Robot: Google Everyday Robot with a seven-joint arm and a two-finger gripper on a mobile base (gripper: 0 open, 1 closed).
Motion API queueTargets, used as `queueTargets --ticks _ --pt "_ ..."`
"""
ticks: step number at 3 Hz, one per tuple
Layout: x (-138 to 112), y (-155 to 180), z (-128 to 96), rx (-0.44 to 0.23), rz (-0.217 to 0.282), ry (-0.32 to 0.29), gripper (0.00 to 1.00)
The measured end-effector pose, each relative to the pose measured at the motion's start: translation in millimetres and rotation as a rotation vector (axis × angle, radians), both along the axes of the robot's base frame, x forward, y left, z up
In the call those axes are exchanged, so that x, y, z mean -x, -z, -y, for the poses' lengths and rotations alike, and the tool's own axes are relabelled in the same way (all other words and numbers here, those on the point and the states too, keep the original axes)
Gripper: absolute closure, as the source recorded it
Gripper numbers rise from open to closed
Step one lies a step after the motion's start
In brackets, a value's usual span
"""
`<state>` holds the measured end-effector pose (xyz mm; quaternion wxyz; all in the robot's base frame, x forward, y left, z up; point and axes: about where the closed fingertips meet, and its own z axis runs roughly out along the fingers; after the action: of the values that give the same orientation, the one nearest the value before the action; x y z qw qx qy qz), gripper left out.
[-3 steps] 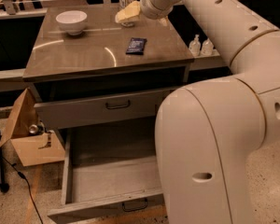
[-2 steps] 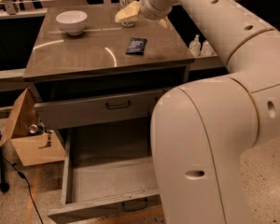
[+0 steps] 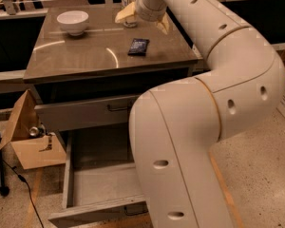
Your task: Place rxbar blueberry into middle drawer
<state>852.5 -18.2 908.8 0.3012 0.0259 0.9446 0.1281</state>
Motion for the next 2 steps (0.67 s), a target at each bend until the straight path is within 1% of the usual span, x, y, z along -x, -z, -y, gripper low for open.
queueTargets --ticks 1,2 --pt "-6 9 -5 0.023 -0.021 0.042 0.0" --pt "-13 18 -17 0.043 -0.032 0.049 0.0"
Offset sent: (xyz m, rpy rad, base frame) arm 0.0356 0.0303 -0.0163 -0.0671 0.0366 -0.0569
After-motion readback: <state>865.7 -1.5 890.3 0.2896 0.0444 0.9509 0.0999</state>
